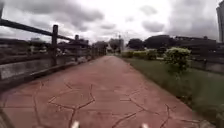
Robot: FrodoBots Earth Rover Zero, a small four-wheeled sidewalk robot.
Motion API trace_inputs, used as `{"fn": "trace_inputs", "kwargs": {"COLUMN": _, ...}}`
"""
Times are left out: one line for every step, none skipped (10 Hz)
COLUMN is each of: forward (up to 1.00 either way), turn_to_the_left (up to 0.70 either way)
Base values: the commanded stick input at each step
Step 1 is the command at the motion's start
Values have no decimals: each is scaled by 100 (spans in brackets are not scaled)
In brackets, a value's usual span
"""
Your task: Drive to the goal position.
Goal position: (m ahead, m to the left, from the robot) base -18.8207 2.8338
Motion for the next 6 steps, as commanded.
{"fn": "trace_inputs", "kwargs": {"forward": 70, "turn_to_the_left": 0}}
{"fn": "trace_inputs", "kwargs": {"forward": 70, "turn_to_the_left": 0}}
{"fn": "trace_inputs", "kwargs": {"forward": 70, "turn_to_the_left": 0}}
{"fn": "trace_inputs", "kwargs": {"forward": 70, "turn_to_the_left": 4}}
{"fn": "trace_inputs", "kwargs": {"forward": 70, "turn_to_the_left": 31}}
{"fn": "trace_inputs", "kwargs": {"forward": 70, "turn_to_the_left": 35}}
